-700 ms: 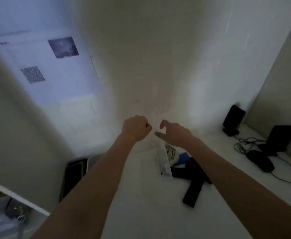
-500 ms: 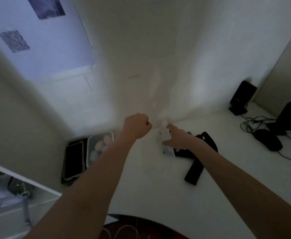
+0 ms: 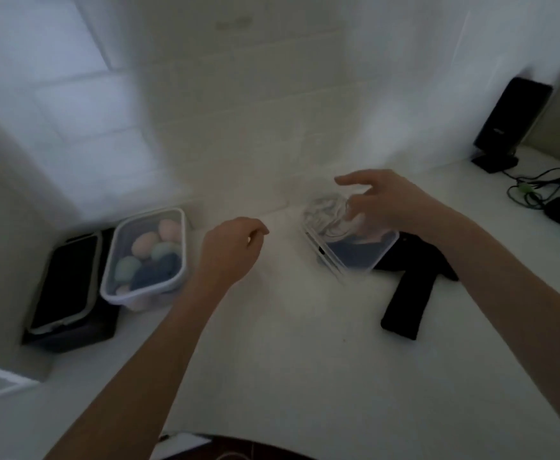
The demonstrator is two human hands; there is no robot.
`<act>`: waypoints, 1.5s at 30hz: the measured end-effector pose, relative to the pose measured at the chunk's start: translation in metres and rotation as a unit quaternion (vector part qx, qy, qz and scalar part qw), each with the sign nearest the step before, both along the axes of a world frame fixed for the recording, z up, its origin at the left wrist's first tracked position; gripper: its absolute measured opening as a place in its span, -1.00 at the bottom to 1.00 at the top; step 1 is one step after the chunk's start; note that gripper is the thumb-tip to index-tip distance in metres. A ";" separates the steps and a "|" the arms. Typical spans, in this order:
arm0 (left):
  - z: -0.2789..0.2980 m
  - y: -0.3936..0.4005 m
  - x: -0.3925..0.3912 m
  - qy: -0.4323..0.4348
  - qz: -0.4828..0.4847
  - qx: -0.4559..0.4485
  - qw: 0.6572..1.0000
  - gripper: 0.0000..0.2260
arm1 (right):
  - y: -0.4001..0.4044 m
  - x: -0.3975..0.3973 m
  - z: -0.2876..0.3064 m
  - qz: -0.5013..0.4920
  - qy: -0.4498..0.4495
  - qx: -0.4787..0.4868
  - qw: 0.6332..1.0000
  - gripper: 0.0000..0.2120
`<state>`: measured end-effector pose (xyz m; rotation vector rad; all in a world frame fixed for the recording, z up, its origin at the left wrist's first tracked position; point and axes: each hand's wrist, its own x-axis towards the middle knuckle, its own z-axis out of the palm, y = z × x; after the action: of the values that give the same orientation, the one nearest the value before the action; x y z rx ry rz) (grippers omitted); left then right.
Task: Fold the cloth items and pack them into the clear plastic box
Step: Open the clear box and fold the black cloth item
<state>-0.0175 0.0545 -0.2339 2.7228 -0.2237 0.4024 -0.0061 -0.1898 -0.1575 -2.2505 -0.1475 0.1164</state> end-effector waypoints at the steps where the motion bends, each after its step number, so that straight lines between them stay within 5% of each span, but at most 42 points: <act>1: -0.005 0.004 -0.004 -0.011 0.000 -0.012 1.000 -0.67 | -0.001 0.003 -0.002 0.002 -0.015 0.009 1.000 -0.67; 6: -0.020 0.012 -0.042 -0.088 -0.078 -0.028 0.993 -0.53 | -0.001 0.000 -0.015 -0.060 -0.165 0.053 0.983 -0.85; 11: -0.041 0.009 -0.087 -0.106 -0.077 0.043 0.991 -0.54 | -0.007 -0.051 -0.043 -0.159 -0.285 0.092 0.941 -0.76; 16: -0.054 0.007 -0.110 -0.180 -0.082 0.060 0.978 -0.71 | -0.022 -0.122 -0.090 -0.155 -0.199 0.035 0.967 -0.75; 20: -0.058 -0.001 -0.127 -0.210 -0.091 0.042 0.973 -0.77 | -0.017 -0.160 -0.112 -0.049 -0.056 -0.135 0.988 -0.53; 22: -0.058 -0.007 -0.136 -0.198 -0.083 0.039 0.976 -0.74 | -0.013 -0.168 -0.118 -0.044 -0.059 -0.149 0.986 -0.52; 28: -0.057 -0.011 -0.148 -0.233 -0.068 0.072 0.967 -0.65 | -0.005 -0.173 -0.123 -0.147 -0.203 -0.069 0.966 -0.85; 32: -0.057 -0.013 -0.144 -0.243 -0.086 0.061 0.964 -0.63 | 0.012 -0.181 -0.086 -0.211 -0.381 0.034 0.899 -0.83; 35: -0.059 -0.016 -0.142 -0.264 -0.096 0.025 0.960 -0.56 | 0.029 -0.172 -0.047 -0.189 -0.449 0.086 0.869 -0.84; 38: -0.054 -0.016 -0.151 -0.263 -0.103 -0.058 0.958 -0.50 | 0.050 -0.149 -0.021 -0.111 -0.412 0.133 0.895 -0.87; 45: -0.003 0.002 -0.119 -0.027 -0.145 -0.333 0.931 -0.48 | 0.091 -0.089 -0.019 0.022 -0.278 0.164 0.946 -0.89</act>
<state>-0.1368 0.0569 -0.2368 1.9768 -0.4117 0.3809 -0.0946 -0.0988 -0.1765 -1.8928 -0.4814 -0.4919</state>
